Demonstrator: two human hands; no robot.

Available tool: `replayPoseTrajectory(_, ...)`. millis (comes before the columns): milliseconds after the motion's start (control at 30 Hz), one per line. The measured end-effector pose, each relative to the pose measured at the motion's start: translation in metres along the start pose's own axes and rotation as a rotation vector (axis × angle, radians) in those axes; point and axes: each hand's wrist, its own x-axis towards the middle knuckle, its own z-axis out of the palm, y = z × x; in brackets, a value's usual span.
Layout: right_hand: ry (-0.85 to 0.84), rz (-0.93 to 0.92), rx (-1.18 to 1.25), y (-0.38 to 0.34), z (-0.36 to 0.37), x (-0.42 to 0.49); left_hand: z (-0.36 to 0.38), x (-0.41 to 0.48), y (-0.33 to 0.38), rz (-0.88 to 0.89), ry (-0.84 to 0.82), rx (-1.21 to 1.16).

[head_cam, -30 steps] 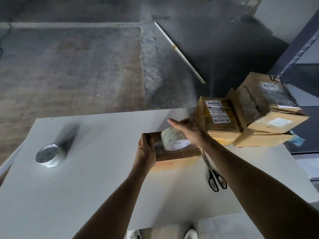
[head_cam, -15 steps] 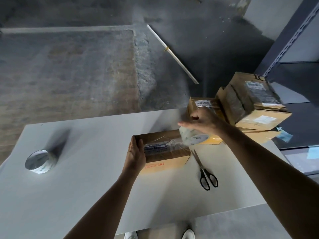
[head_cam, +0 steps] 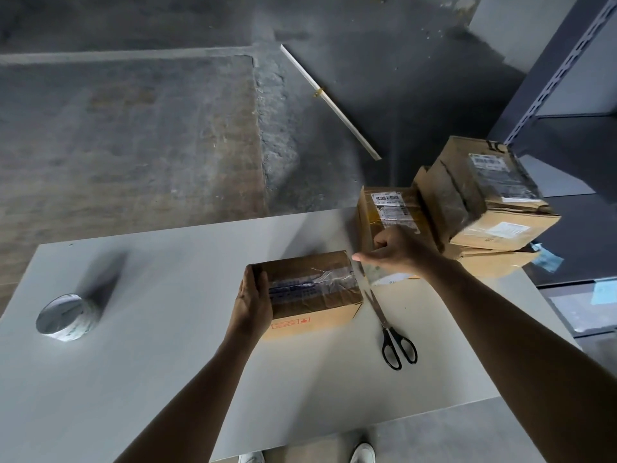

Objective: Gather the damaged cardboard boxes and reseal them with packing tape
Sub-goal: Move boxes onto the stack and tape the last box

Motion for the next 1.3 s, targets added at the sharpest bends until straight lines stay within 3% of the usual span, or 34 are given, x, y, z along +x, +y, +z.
replayPoseTrajectory(200,-0.037,0.040,0.065,0.026,0.027,0.003,0.000,0.001,0.003,-0.028,-0.002,-0.002)
replayPoseTrajectory(633,0.068,0.058,0.225,0.036,0.057,-0.004,-0.004,0.003,0.003,-0.078,-0.040,0.026)
replayPoseTrajectory(733,0.054,0.077,0.244,0.034,0.057,-0.004,-0.001,0.007,0.019,-0.147,-0.035,0.224)
replayPoseTrajectory(833,0.056,0.079,0.264,0.030,0.056,-0.007,0.013,0.005,0.048,0.021,0.002,0.527)
replayPoseTrajectory(933,0.055,0.053,0.259,0.028,0.054,-0.010,0.037,0.009,0.067,0.129,-0.088,0.687)
replayPoseTrajectory(1100,0.019,0.038,0.274,0.032,0.056,-0.011,0.064,0.023,0.083,0.163,-0.215,0.775)
replayPoseTrajectory(1300,0.006,0.069,0.236,0.035,0.057,-0.011,0.067,0.026,0.076,0.173,-0.232,0.839)
